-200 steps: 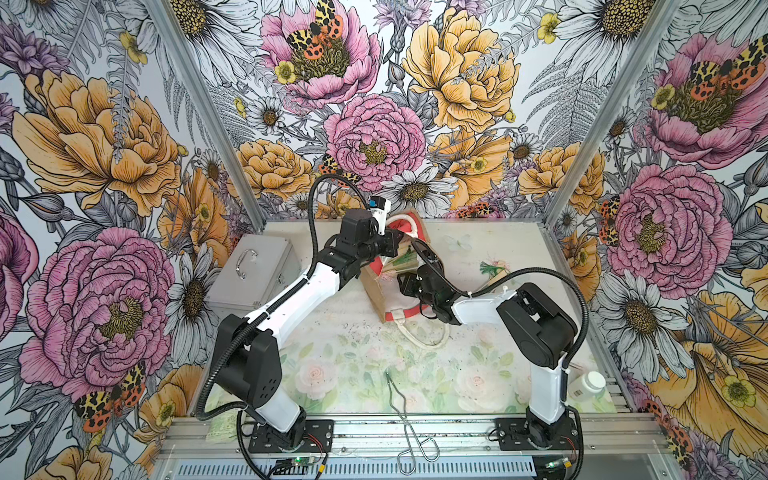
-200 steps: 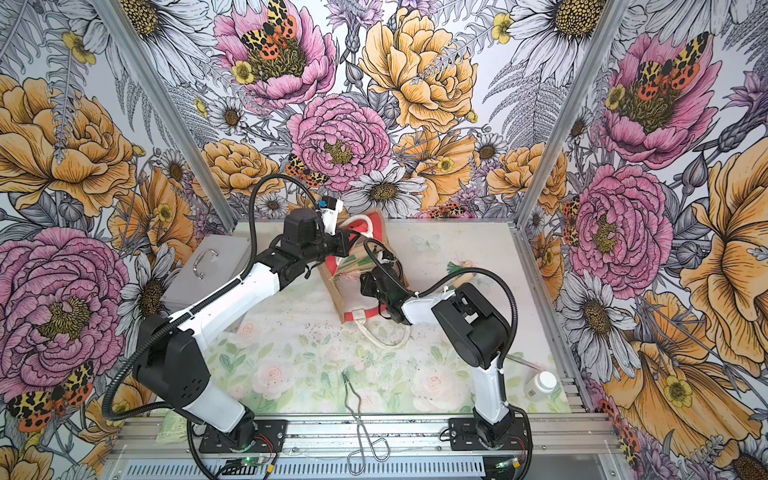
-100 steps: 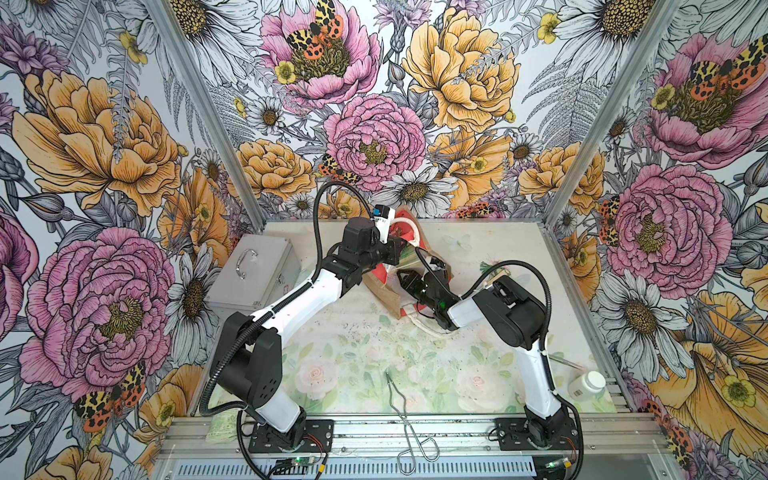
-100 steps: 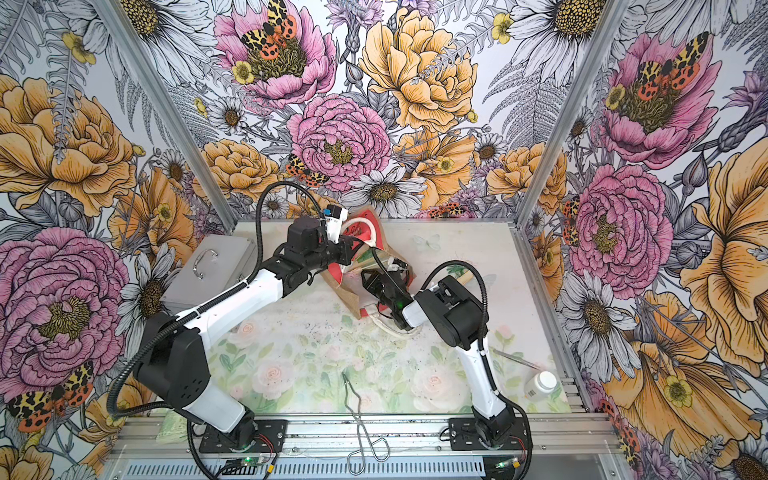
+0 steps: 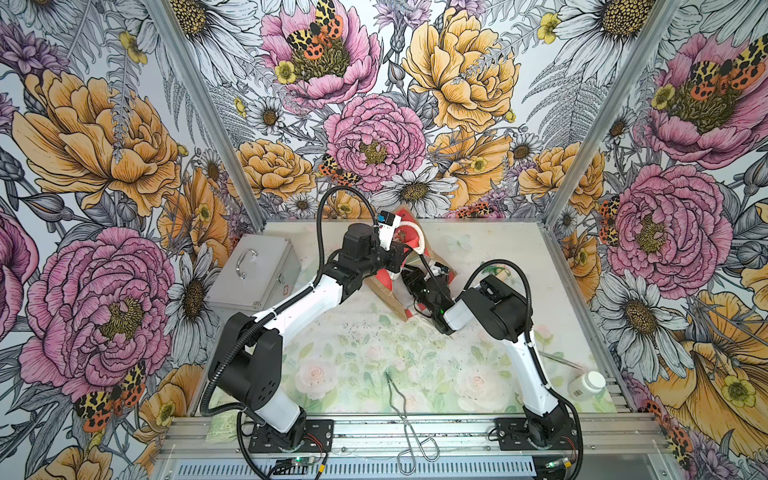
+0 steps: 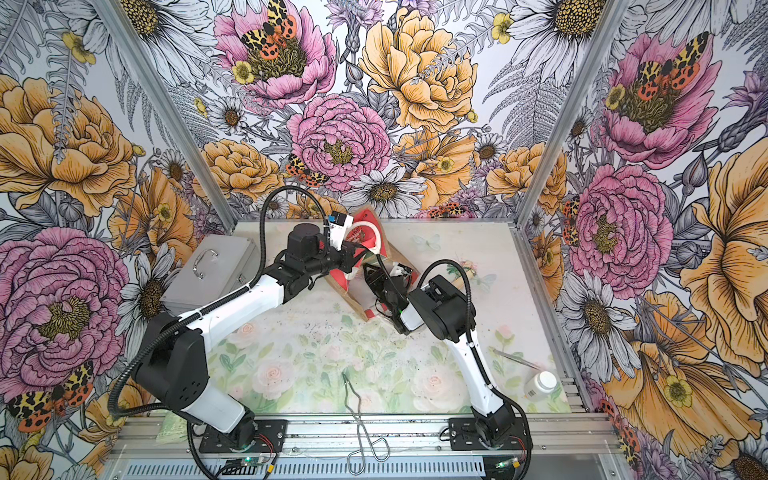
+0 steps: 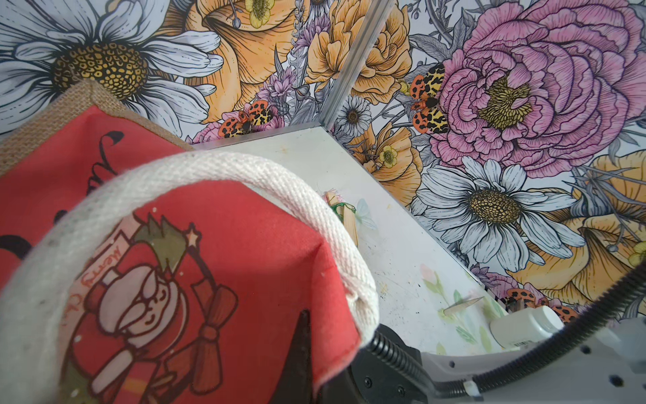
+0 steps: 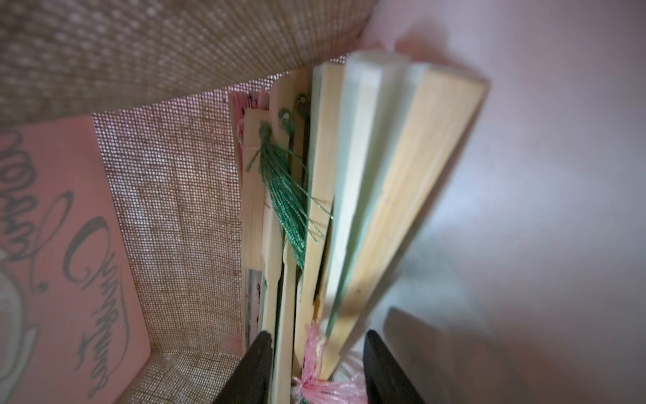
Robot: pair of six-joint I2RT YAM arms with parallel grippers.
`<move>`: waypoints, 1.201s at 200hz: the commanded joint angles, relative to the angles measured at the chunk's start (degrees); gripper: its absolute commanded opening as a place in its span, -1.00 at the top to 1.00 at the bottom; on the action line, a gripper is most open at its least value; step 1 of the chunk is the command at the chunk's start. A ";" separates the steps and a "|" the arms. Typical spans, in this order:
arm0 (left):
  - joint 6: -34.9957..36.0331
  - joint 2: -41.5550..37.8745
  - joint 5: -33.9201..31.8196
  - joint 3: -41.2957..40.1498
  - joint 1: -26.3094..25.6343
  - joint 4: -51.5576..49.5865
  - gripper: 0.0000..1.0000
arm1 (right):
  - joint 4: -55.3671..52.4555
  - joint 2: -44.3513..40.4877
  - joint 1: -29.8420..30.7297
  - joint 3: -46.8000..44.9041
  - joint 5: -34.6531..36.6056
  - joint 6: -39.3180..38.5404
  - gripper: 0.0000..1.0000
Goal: Take out the folding fans from the tote bags
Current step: Pick up the folding fan from the canvas bag.
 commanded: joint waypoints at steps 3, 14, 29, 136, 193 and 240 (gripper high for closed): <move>0.55 -4.51 5.44 -1.23 -0.32 6.14 1.00 | 1.98 2.19 -1.92 0.32 5.73 3.31 0.14; 0.32 -4.94 6.57 -1.89 -0.30 7.60 1.00 | 1.93 2.36 -1.92 0.38 6.84 3.64 0.15; 0.01 -5.60 7.45 -2.66 -0.30 9.10 1.00 | 1.98 2.72 -1.92 0.62 7.67 4.16 0.17; -1.97 -7.16 7.30 -3.85 1.27 9.61 1.00 | 6.22 4.48 -1.92 0.14 9.53 3.52 0.47; -5.79 -4.40 6.30 -1.87 2.25 9.52 1.00 | 7.68 2.85 -1.09 -0.62 9.70 -2.08 0.80; -5.98 -3.27 5.71 -1.16 1.83 8.76 1.00 | 7.89 1.45 -0.05 -0.92 10.32 -7.38 0.91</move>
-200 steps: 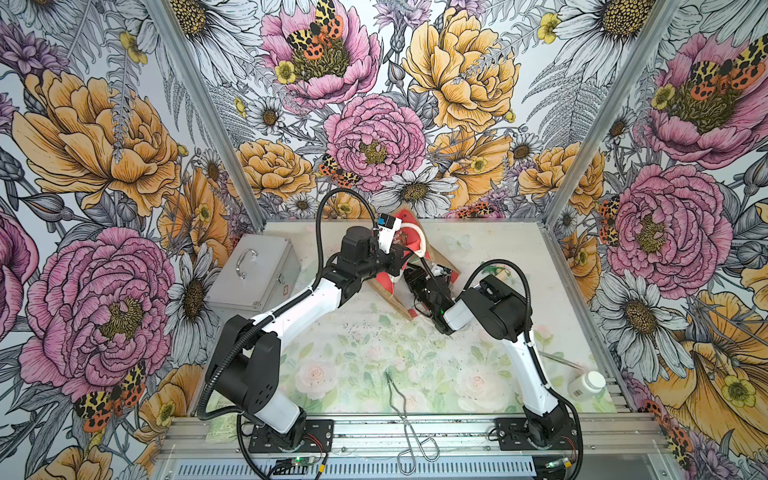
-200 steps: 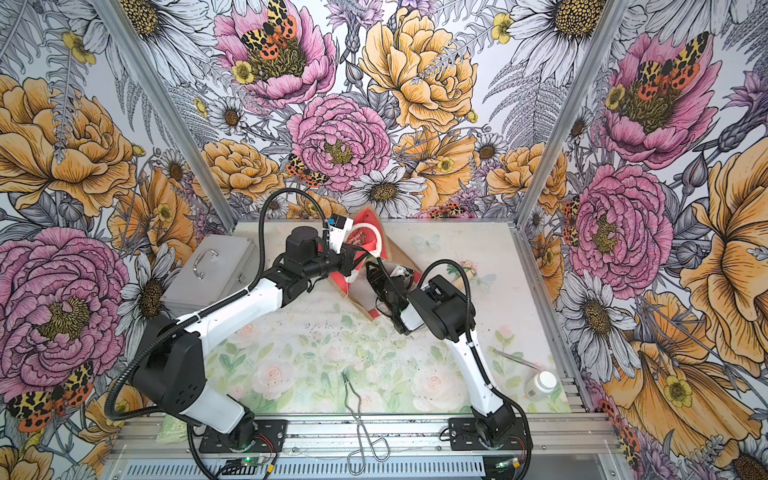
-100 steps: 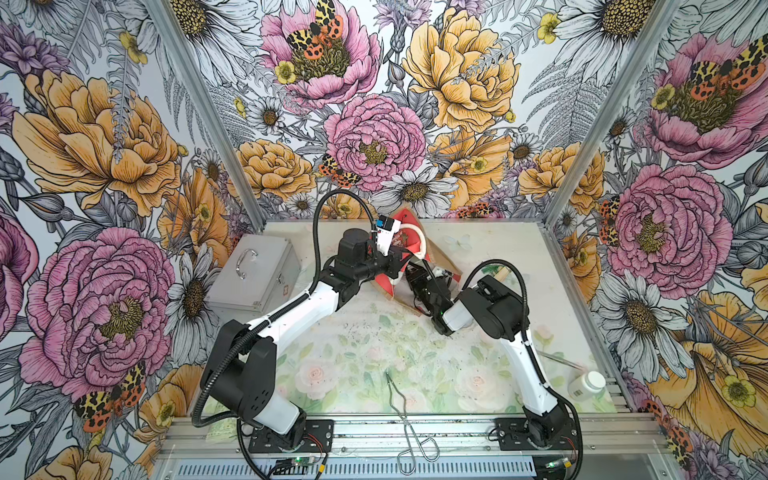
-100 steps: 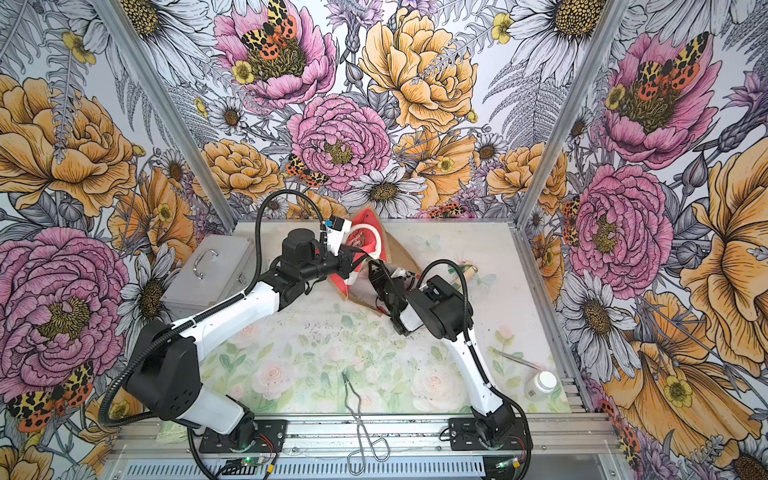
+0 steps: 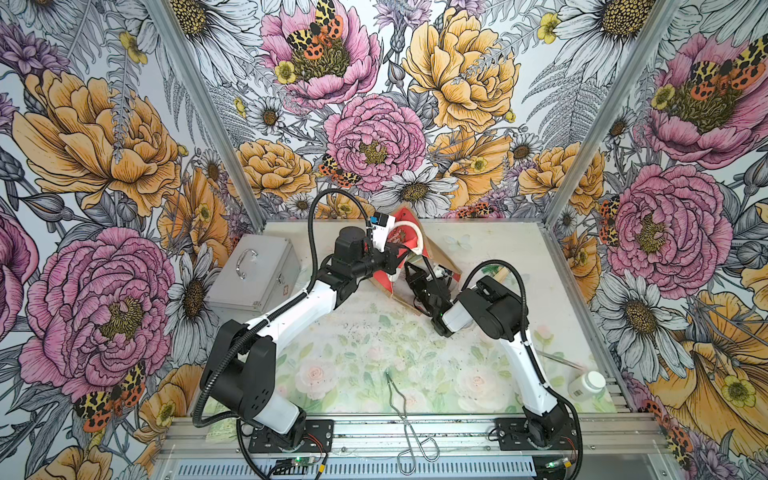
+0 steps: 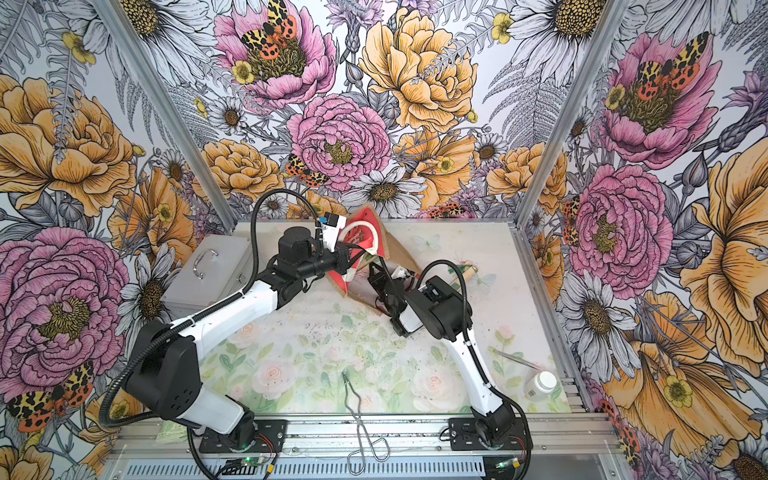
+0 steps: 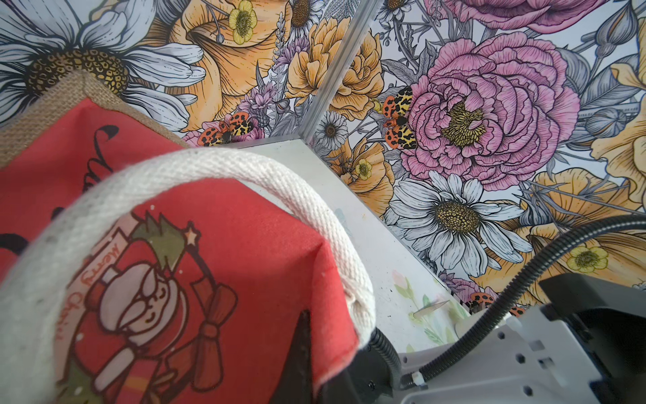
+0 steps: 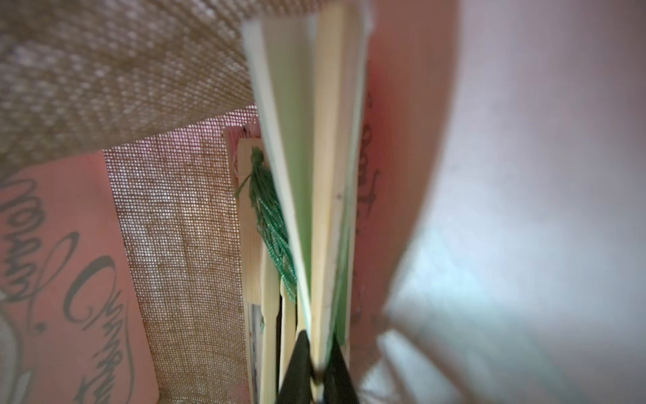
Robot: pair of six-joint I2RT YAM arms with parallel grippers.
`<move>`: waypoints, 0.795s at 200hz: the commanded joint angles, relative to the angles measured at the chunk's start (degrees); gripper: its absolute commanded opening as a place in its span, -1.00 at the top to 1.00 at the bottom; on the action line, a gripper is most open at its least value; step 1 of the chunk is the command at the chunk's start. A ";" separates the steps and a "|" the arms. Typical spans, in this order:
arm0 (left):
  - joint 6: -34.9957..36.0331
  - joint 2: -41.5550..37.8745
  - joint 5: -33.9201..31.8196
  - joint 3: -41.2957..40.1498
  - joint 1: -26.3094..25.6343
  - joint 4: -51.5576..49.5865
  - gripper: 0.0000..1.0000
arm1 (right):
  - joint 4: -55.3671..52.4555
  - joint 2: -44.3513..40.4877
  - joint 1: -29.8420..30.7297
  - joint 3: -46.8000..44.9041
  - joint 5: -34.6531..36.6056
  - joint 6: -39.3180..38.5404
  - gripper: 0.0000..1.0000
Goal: Take out the folding fans from the tote bags
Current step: Pick up the folding fan from the canvas bag.
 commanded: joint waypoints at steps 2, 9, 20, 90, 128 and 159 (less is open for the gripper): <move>-1.25 -0.27 1.77 2.82 0.53 3.56 1.00 | 1.95 -0.64 -0.51 -1.16 3.46 -4.37 0.91; -1.27 -0.15 1.55 3.02 0.41 3.19 1.00 | 2.80 -0.73 -0.24 -1.14 3.47 -5.76 0.93; -1.35 0.19 1.16 3.32 0.37 2.58 1.00 | 4.28 -1.02 0.32 -1.25 3.63 -7.98 0.94; -3.29 3.16 -0.74 6.43 0.45 -1.37 1.00 | 5.43 -6.66 4.90 -1.84 4.58 -25.10 1.00; -4.58 3.99 -0.79 7.27 0.94 -1.85 1.00 | 5.39 -9.92 7.43 -3.58 6.46 -33.88 1.00; -5.27 4.08 -0.72 7.44 1.19 -1.81 1.00 | 5.44 -11.34 8.89 -4.65 7.95 -38.85 1.00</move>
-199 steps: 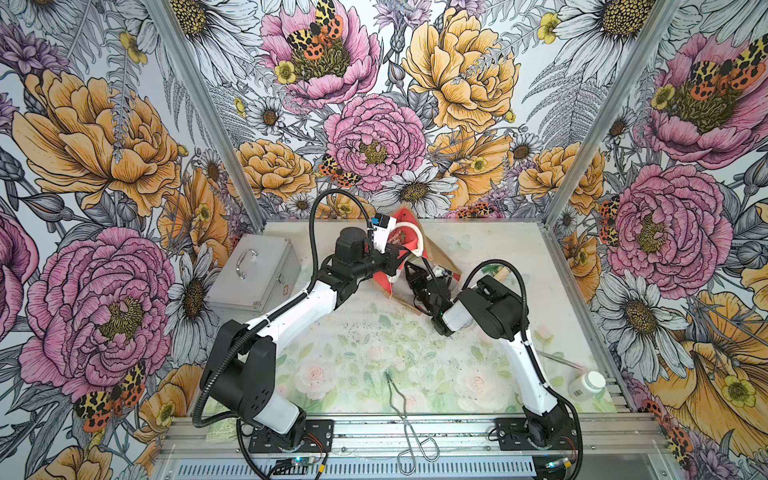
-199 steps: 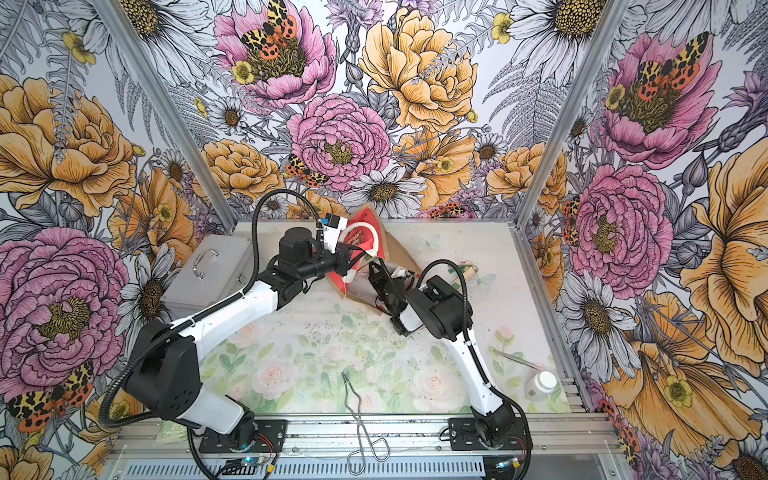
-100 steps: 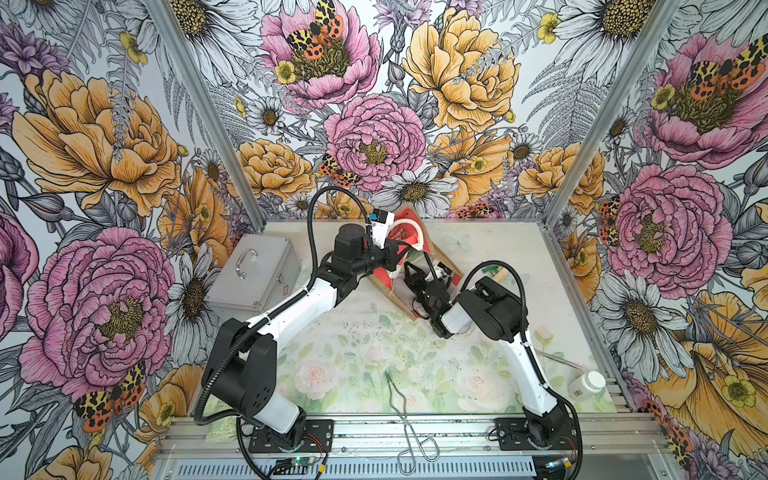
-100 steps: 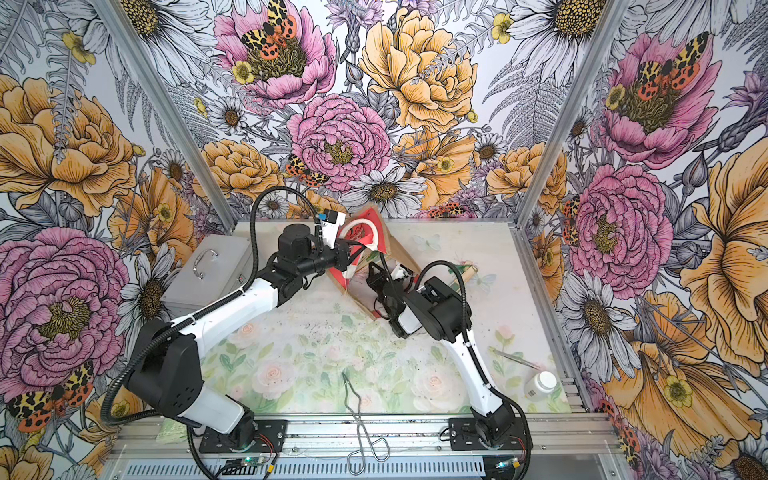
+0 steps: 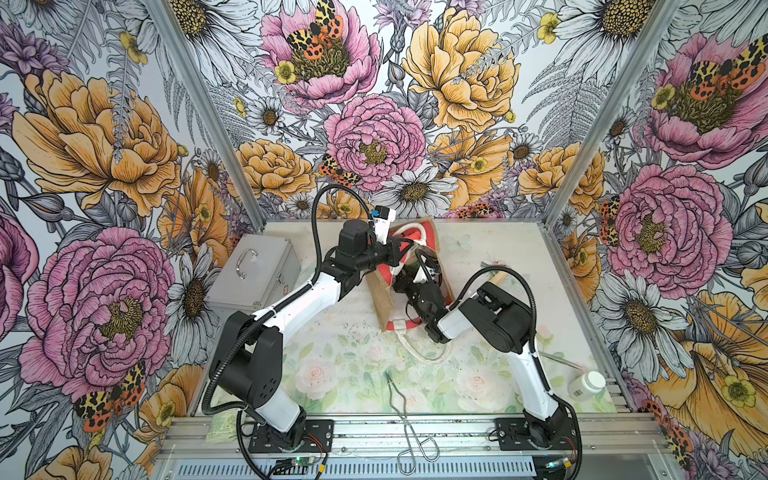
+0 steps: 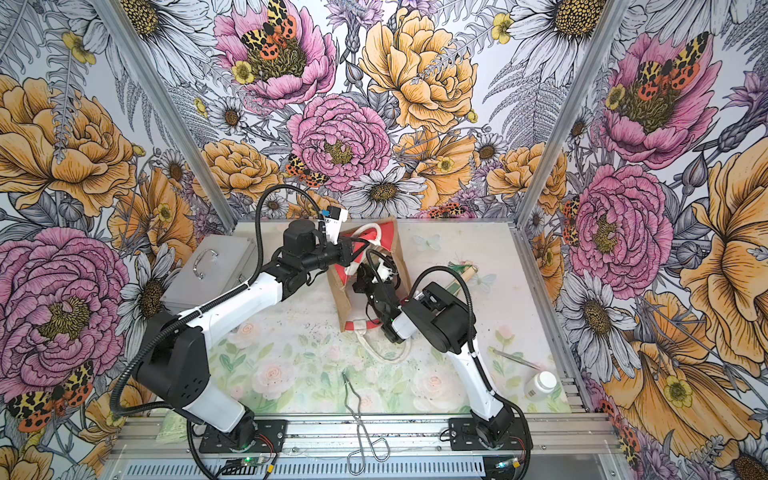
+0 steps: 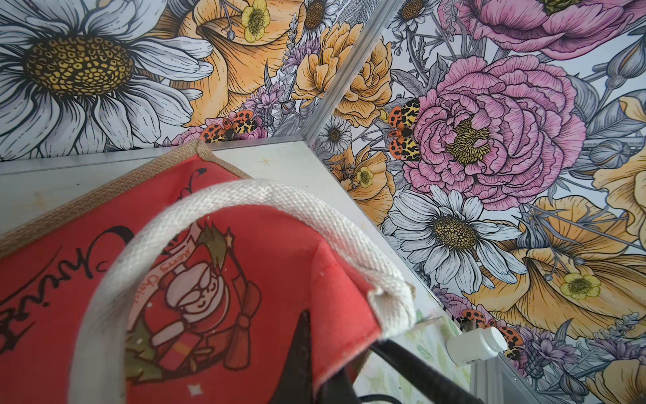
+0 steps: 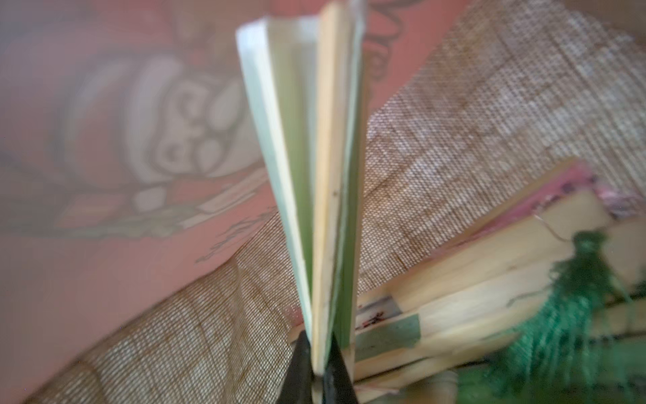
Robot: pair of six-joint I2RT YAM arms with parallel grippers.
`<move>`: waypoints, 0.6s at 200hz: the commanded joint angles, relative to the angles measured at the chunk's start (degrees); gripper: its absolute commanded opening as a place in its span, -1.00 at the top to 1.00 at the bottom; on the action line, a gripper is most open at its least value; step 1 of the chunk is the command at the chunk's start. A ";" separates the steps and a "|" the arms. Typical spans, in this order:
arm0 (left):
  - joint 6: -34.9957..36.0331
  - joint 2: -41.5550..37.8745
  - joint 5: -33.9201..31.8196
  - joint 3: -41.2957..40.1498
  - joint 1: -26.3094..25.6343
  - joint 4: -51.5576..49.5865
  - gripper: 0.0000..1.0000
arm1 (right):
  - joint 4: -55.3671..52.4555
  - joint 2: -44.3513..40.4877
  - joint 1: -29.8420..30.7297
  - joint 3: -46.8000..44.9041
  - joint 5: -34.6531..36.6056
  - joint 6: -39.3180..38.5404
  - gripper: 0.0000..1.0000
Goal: Take out the folding fans from the tote bags
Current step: Pick up the folding fan from the canvas bag.
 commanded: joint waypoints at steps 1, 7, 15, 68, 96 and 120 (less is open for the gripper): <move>-1.43 0.19 -0.34 2.31 1.05 0.44 1.00 | 4.34 -2.75 0.99 -0.90 2.11 -6.75 1.00; -1.72 0.19 -0.31 2.36 1.07 0.34 1.00 | 4.29 -2.91 1.16 -1.18 2.68 -7.23 1.00; -2.02 0.19 -0.20 2.47 1.19 0.33 1.00 | 4.34 -3.09 1.34 -1.39 2.81 -7.93 1.00; -4.52 0.20 0.55 3.30 2.37 0.18 1.00 | 4.34 -4.15 2.86 -2.80 4.95 -12.78 1.00; -4.94 0.02 0.42 2.95 2.74 0.15 1.00 | 4.32 -5.24 2.94 -4.18 5.84 -13.85 1.00; -5.99 -0.12 -0.06 2.77 3.24 0.15 1.00 | 4.34 -6.99 3.32 -5.49 5.21 -15.74 1.00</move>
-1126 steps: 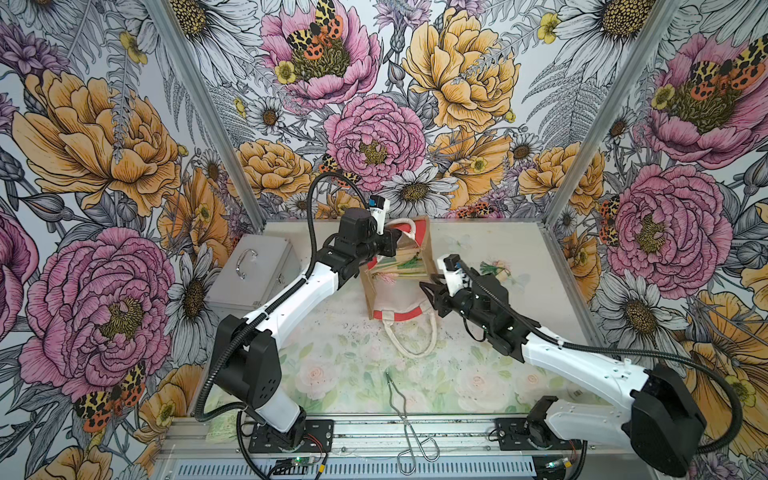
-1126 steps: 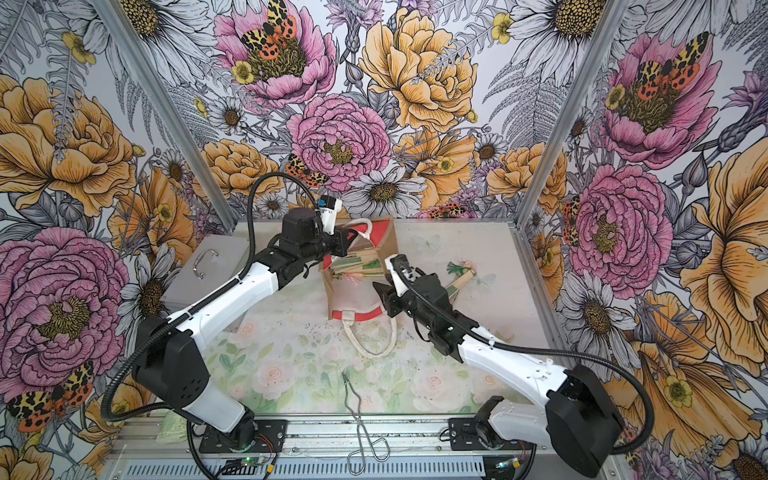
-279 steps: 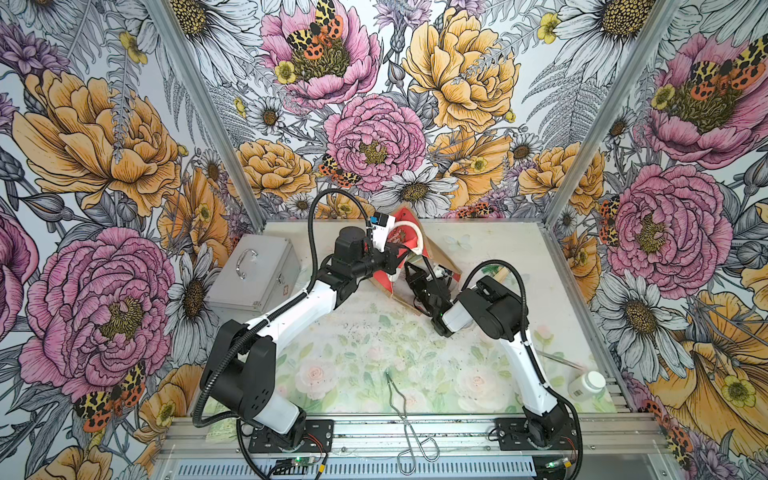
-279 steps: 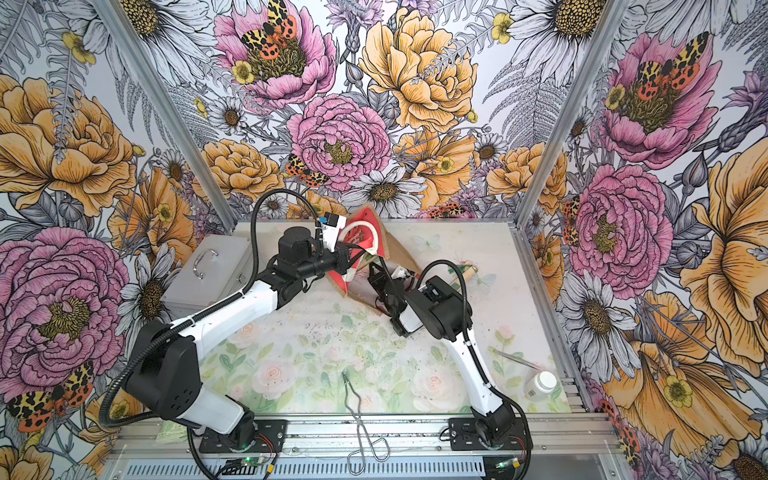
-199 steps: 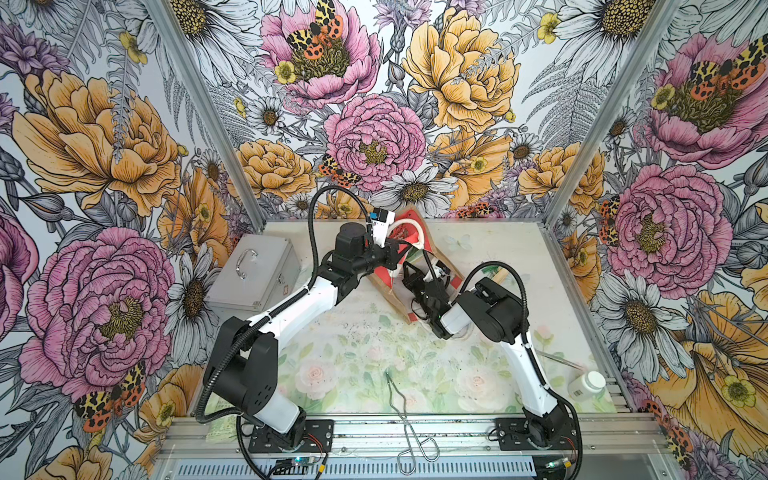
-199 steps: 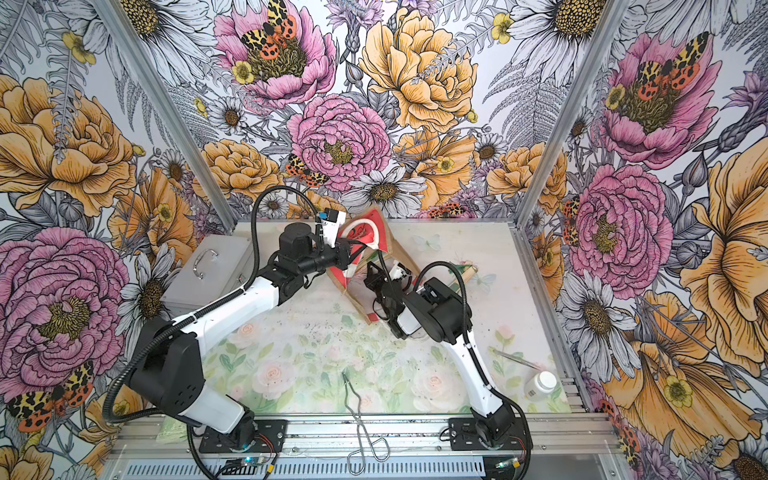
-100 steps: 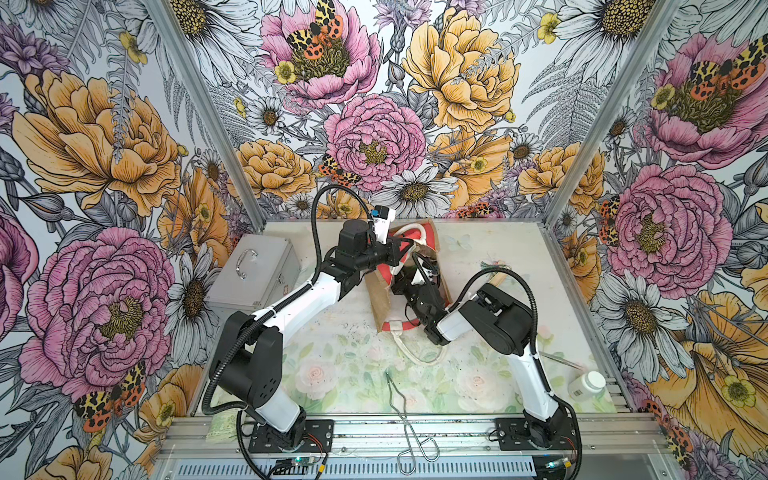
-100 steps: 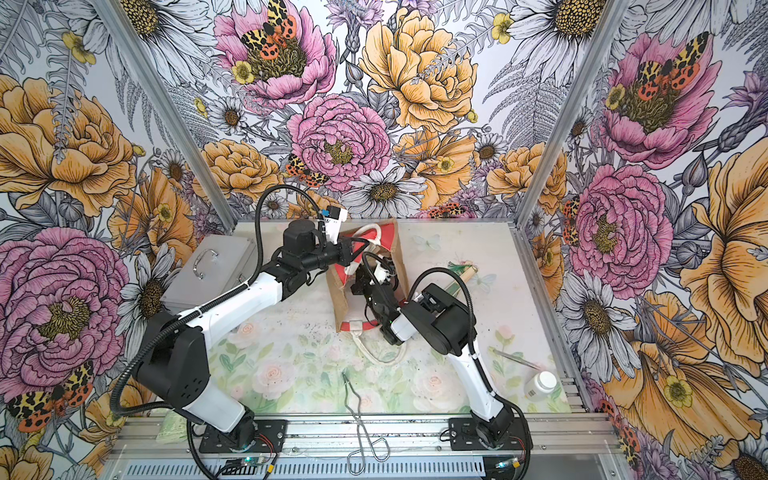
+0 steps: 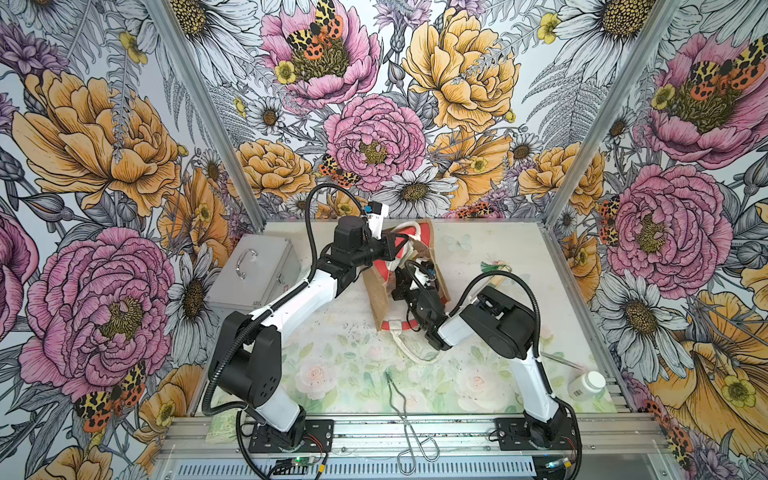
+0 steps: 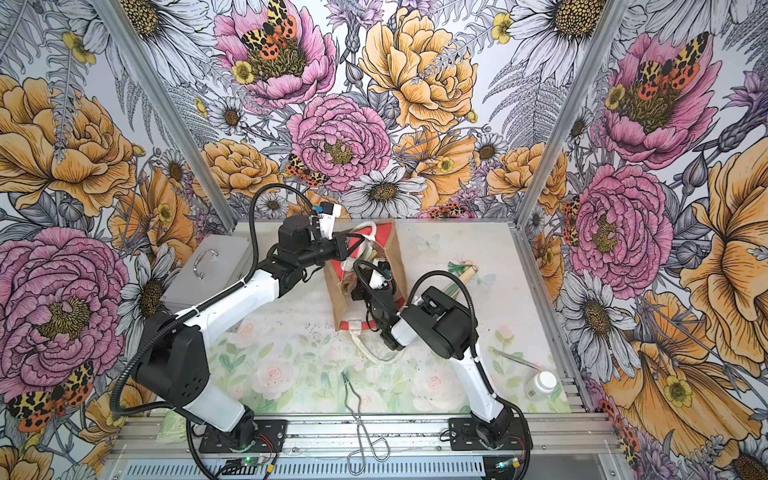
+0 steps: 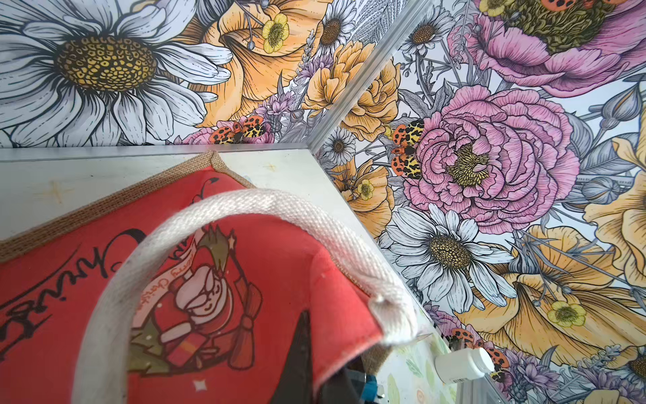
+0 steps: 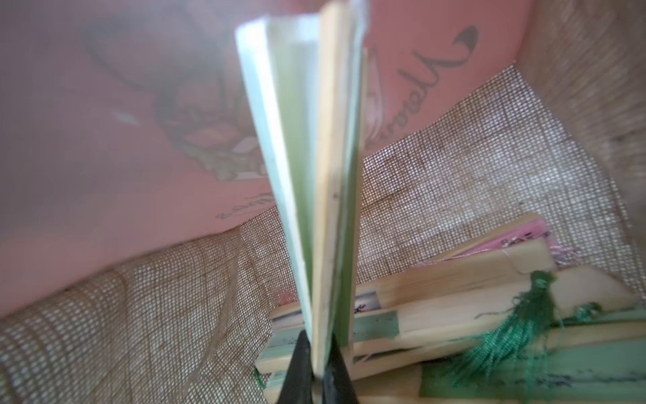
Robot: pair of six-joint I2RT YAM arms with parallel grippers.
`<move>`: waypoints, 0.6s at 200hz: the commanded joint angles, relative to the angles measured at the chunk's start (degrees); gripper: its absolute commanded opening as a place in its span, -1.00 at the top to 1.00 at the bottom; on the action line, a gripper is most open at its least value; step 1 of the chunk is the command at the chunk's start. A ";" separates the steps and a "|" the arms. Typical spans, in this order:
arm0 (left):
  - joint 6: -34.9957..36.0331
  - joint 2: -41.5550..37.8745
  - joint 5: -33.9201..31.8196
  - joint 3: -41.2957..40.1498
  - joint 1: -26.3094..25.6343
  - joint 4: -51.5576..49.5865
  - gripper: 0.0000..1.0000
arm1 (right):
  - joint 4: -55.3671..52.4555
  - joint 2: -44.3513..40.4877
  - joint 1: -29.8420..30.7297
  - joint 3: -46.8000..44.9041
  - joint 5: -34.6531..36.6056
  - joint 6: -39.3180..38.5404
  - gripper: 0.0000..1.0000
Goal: Take out the folding fans from the tote bags
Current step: Pick up the folding fan from the canvas bag.
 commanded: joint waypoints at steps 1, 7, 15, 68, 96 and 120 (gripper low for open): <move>-1.67 -0.10 -0.26 1.55 1.32 0.98 1.00 | 4.23 -4.10 0.70 -1.45 0.63 -3.12 1.00; -1.90 -0.16 -0.36 1.51 1.42 1.05 1.00 | 4.23 -4.65 0.83 -1.78 0.47 -3.67 1.00; -2.11 -0.15 -0.58 1.37 1.68 0.99 1.00 | 4.28 -5.41 1.07 -2.43 0.42 -4.20 1.00; -3.31 -1.41 -1.95 0.20 2.70 1.85 1.00 | 4.25 -9.85 1.11 -6.74 -2.50 -5.67 1.00; -3.71 -2.08 -2.04 -0.25 3.27 1.96 1.00 | 4.28 -11.48 2.70 -8.28 -3.83 -5.95 1.00; -4.06 -2.24 -1.78 -0.61 3.51 1.95 1.00 | 4.27 -12.34 2.88 -9.56 -3.97 -6.39 1.00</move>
